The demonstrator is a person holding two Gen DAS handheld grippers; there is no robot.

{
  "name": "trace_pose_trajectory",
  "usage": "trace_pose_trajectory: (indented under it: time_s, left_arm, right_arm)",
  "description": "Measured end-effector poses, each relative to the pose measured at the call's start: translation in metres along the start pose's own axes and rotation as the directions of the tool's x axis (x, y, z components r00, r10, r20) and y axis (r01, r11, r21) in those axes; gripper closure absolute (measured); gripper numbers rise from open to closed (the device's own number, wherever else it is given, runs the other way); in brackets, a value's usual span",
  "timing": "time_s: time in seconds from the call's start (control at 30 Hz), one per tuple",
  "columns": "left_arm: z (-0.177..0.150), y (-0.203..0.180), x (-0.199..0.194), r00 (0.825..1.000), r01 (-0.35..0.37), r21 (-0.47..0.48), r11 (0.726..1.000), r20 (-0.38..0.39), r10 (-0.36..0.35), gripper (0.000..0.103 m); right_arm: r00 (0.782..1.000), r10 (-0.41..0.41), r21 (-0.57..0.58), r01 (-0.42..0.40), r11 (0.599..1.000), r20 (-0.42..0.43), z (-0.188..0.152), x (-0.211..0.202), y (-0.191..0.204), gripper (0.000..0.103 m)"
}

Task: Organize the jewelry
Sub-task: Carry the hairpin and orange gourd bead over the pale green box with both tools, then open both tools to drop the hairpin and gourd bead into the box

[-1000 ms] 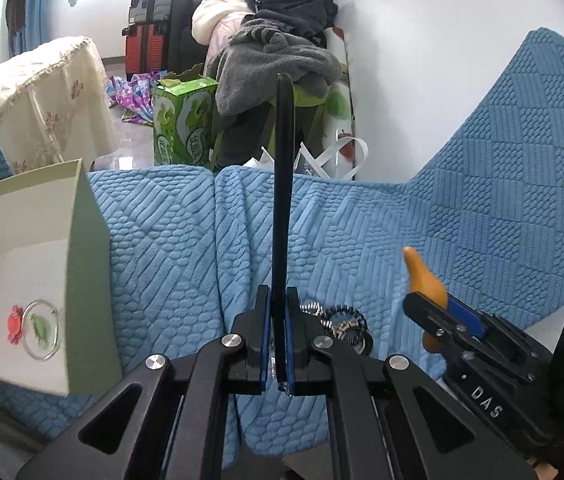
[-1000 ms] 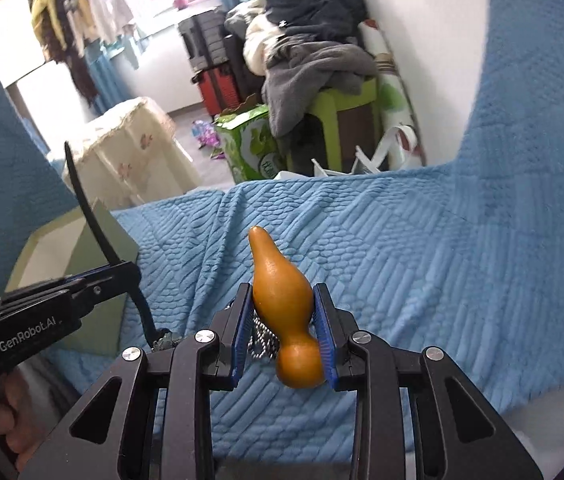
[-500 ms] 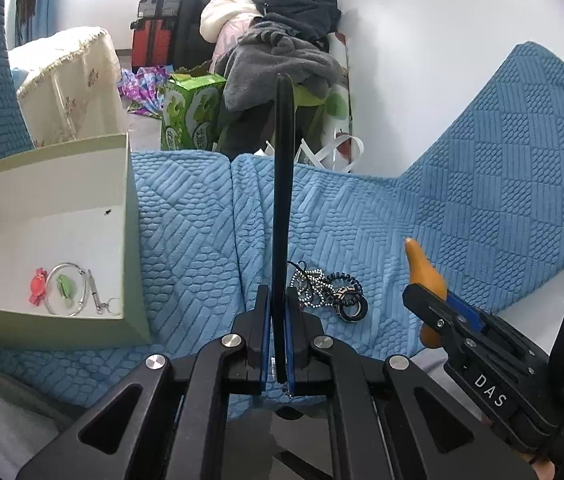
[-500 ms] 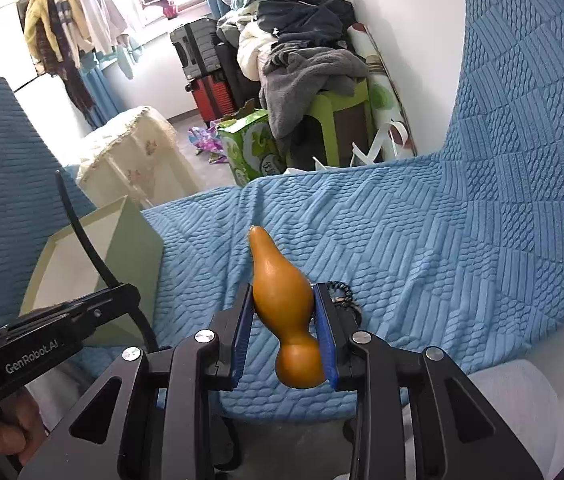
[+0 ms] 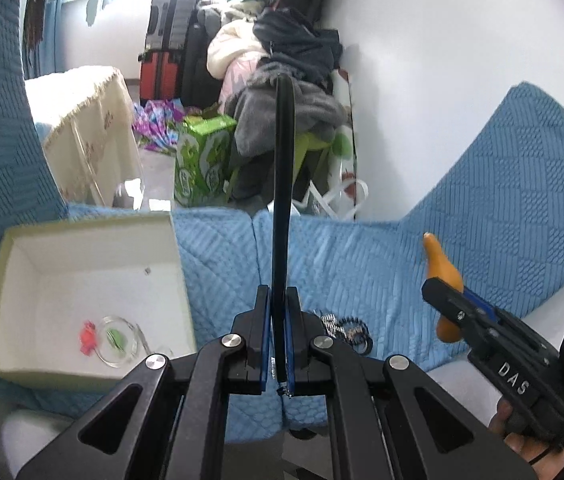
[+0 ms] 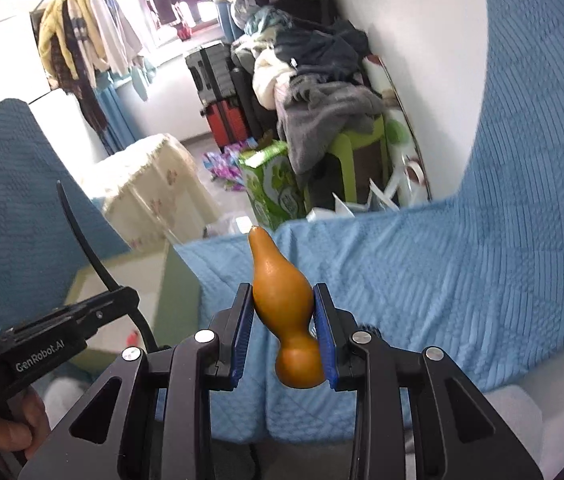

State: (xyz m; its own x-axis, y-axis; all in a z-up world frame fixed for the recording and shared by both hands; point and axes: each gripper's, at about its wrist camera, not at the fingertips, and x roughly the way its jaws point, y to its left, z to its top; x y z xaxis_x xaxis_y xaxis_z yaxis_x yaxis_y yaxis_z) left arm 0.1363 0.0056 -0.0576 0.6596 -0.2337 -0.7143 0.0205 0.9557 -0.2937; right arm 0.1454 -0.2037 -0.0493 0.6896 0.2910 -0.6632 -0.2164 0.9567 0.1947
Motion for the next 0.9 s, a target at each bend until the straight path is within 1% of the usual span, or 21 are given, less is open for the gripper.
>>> trace_pose_trajectory:
  time_s: [0.13,0.2,0.3,0.4,0.47,0.63,0.83,0.9]
  left_arm:
    - [0.023,0.015,-0.018,0.999,-0.038,0.027,0.999,0.034,0.037,0.099]
    - [0.031,0.026,-0.026,0.997,-0.053,0.027,0.998,0.053,0.052,0.099]
    - [0.042,0.049,-0.038,0.993,-0.087,0.015,0.996,0.085,0.086,0.099]
    - [0.047,0.085,-0.047,0.988,-0.119,-0.031,0.992,0.095,0.121,0.099]
    - [0.048,0.109,-0.051,0.984,-0.146,-0.058,0.988,0.099,0.151,0.099]
    - [0.045,0.151,-0.047,0.980,-0.175,-0.098,0.980,0.076,0.183,0.099]
    - [0.031,0.178,-0.015,0.986,-0.165,-0.101,0.981,-0.004,0.166,0.099]
    - [0.024,0.187,-0.003,0.984,-0.180,-0.101,0.979,-0.033,0.177,0.099]
  right_arm:
    - [0.999,0.031,-0.004,-0.031,1.000,0.022,0.027,0.001,0.017,0.076]
    - [0.998,0.046,-0.037,-0.044,0.998,0.040,0.042,0.001,0.032,0.076]
    - [0.996,0.070,-0.075,-0.066,0.995,0.049,0.057,0.006,0.056,0.076]
    - [0.994,0.100,-0.092,-0.096,0.991,0.037,0.062,0.019,0.079,0.076]
    - [0.993,0.118,-0.109,-0.114,0.987,0.025,0.060,0.027,0.094,0.076]
    - [0.987,0.153,-0.124,-0.158,0.980,-0.048,0.042,0.058,0.128,0.076]
    - [0.972,0.156,-0.142,-0.182,0.973,-0.174,0.009,0.113,0.165,0.076]
    - [0.966,0.145,-0.157,-0.181,0.971,-0.215,-0.003,0.129,0.173,0.076]
